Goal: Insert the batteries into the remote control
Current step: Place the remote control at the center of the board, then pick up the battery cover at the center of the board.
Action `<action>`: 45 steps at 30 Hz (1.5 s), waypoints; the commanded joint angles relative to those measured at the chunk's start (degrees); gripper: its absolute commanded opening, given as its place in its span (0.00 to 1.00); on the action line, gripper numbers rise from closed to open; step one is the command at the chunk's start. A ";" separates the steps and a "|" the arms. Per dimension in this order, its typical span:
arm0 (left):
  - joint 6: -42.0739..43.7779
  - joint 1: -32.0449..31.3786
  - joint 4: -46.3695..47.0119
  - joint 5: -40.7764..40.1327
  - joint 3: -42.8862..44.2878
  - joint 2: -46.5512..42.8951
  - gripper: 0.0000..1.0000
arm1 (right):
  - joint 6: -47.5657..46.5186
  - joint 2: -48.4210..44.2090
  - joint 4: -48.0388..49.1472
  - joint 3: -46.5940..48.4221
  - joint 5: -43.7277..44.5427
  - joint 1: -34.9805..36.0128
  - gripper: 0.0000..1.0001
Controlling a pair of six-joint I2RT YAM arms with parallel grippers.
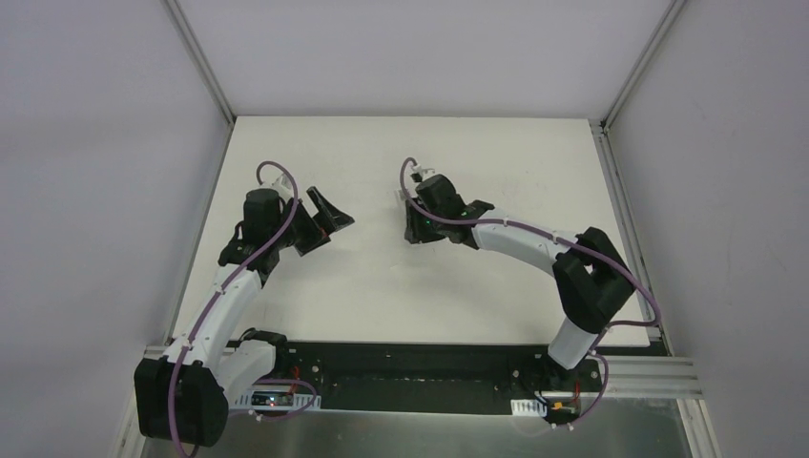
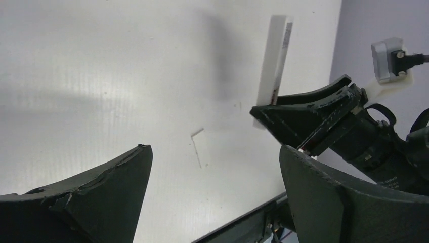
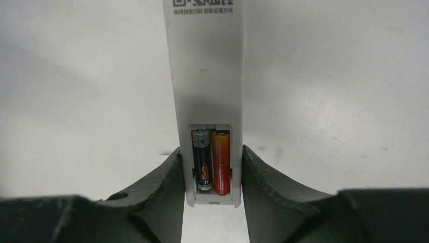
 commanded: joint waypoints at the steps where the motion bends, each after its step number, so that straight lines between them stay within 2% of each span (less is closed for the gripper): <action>1: 3.31 -0.27 -4.06 -7.28 0.64 -1.81 0.99 | -1.40 -2.50 -7.69 -4.23 8.41 -4.28 0.22; 7: 3.58 -0.32 -4.13 -8.12 1.09 0.20 0.99 | -5.65 -1.13 -7.72 -9.39 10.52 -7.89 0.27; 14: 4.65 -0.27 -4.13 -7.82 2.27 1.28 0.99 | -8.67 2.42 -11.35 -7.80 7.98 -8.83 0.37; 21: 5.63 -0.16 -4.08 -8.74 2.49 0.51 0.99 | -8.69 5.29 -16.75 -3.76 5.73 -8.94 0.58; 29: 6.19 0.32 -4.35 -9.67 2.53 -0.74 0.99 | -5.16 2.55 -20.66 1.92 5.06 -8.73 0.72; 33: 5.70 1.58 -4.64 -10.85 1.46 -3.03 0.99 | -2.22 1.12 -21.77 7.01 8.69 -5.15 0.74; 37: 5.10 2.99 -4.89 -11.96 0.21 -5.68 0.97 | -0.83 5.34 -23.10 13.14 10.98 1.67 0.73; 41: 4.62 4.44 -6.11 -12.69 -0.54 -7.56 0.93 | 2.47 12.76 -24.44 18.57 10.10 6.76 0.66; 45: 4.96 5.49 -8.75 -14.14 -0.61 -8.90 0.90 | 6.09 18.02 -26.15 22.85 9.86 8.67 0.58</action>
